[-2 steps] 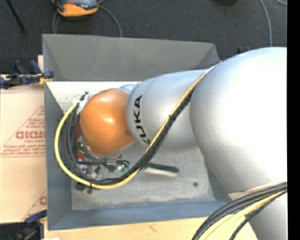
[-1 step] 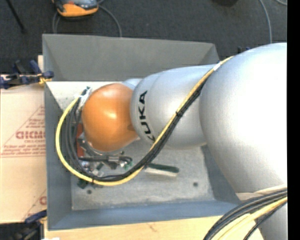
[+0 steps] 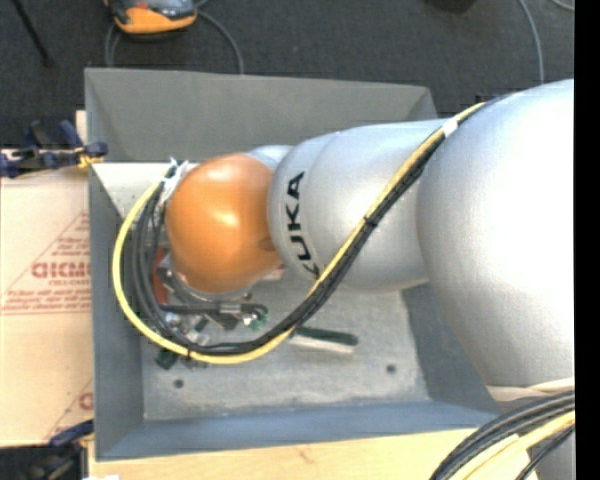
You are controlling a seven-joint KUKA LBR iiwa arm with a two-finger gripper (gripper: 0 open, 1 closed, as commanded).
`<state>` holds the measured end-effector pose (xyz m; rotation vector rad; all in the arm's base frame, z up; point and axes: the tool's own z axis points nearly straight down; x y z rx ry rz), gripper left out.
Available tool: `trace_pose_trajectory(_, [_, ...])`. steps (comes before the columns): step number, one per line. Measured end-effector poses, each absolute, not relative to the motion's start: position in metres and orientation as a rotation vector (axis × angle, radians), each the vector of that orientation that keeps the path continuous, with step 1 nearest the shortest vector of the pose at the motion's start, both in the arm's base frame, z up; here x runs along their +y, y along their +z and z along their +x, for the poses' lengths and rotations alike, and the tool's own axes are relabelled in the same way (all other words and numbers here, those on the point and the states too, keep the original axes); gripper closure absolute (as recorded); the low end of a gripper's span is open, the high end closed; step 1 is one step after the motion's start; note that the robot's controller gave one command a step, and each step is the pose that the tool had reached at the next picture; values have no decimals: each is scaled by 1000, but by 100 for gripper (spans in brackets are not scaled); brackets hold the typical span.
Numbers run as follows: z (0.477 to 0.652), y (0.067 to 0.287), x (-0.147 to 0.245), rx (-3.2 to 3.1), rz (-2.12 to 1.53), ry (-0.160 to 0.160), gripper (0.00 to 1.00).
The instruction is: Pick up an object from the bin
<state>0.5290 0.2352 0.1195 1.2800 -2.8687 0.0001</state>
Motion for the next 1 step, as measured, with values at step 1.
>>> trace_pose_trajectory(1, [530,135,235,-2875,1281,0,100])
